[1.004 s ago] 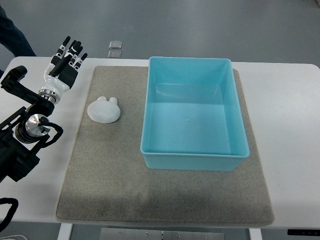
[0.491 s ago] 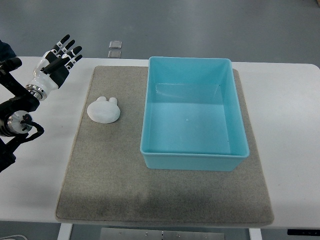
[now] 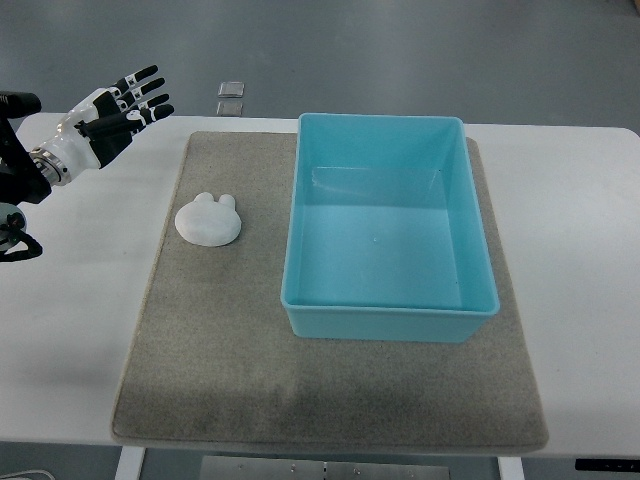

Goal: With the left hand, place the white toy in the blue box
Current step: 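Swing the left hand over the white bunny toy, fingers pointing down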

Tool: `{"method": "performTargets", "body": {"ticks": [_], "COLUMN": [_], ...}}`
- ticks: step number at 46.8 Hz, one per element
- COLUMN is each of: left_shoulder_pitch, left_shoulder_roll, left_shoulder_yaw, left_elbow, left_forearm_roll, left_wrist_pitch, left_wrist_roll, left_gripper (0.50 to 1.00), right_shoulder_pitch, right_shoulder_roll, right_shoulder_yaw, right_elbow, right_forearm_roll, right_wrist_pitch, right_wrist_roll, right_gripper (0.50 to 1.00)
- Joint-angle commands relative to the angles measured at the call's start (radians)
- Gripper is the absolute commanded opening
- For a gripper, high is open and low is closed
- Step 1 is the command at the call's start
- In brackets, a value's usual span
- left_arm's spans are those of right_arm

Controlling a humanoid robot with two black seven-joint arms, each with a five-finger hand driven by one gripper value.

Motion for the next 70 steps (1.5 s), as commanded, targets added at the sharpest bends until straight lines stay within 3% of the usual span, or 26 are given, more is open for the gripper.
{"method": "performTargets", "body": {"ticks": [1,13,22,31,51,70], "left_shoulder_pitch": [-0.045,-0.146,-0.23,-0.367,-0.422,-0.476], "left_shoulder_roll": [0.032,0.084,0.142,0.199,0.247,0.28], "left_shoulder_yaw": [0.079,0.283,0.412,0.554,0.56,0.562], "left_elbow": [-0.017,-0.077,-0.184,-0.245,-0.339,-0.44], "left_forearm_roll": [0.0,0.001,0.015,0.201,0.521,0.741], "left_wrist_pitch": [0.0,-0.006,-0.017,0.015,0.074,0.075], "left_wrist_roll": [0.0,0.0,0.001,0.0,0.001,0.0], "left_gripper": [0.996,0.996,0.994,0.984,0.994,0.99], "right_shoulder_pitch": [0.0,0.0,0.0,0.0,0.0,0.0], "right_shoulder_roll": [0.0,0.0,0.0,0.0,0.0,0.0], "right_shoulder_yaw": [0.0,0.0,0.0,0.0,0.0,0.0], "right_elbow": [0.0,0.0,0.0,0.0,0.0,0.0], "right_forearm_roll": [0.0,0.0,0.0,0.0,0.0,0.0], "right_wrist_pitch": [0.0,0.0,-0.001,0.0,0.0,0.0], "right_wrist_roll": [-0.001,0.0,-0.001,0.0,0.0,-0.001], "right_gripper": [0.936,0.936,0.936,0.936,0.936,0.936]}}
